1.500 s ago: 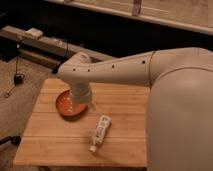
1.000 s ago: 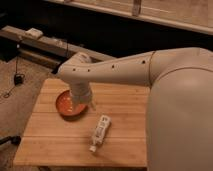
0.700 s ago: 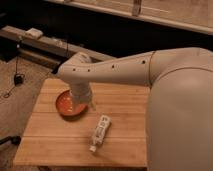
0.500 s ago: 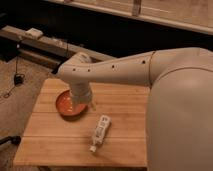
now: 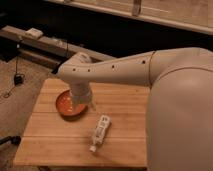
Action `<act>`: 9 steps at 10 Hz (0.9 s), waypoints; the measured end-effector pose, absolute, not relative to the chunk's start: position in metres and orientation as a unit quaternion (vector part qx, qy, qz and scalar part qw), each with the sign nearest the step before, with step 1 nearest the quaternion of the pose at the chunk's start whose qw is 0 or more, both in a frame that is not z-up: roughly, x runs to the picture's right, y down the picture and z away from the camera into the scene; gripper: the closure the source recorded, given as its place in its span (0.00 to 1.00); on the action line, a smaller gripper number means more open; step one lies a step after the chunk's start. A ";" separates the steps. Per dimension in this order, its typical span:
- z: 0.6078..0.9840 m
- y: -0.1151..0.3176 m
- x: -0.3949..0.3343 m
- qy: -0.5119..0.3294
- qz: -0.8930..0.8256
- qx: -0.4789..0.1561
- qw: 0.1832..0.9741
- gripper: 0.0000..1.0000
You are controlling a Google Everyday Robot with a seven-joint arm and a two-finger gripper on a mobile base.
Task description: Place the bottle in the ceramic bowl
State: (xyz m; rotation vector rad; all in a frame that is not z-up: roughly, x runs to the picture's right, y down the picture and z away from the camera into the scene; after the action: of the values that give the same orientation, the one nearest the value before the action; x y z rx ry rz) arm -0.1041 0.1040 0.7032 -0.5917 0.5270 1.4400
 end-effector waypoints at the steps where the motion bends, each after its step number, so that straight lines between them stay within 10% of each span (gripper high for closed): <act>1: 0.703 0.104 -0.104 0.235 0.642 -0.264 0.681 0.35; 9: 0.712 0.133 -0.073 0.261 0.661 -0.263 0.653 0.35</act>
State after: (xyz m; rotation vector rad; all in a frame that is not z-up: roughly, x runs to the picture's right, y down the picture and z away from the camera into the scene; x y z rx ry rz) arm -0.0735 0.1328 0.7122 -0.5970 0.5916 1.4987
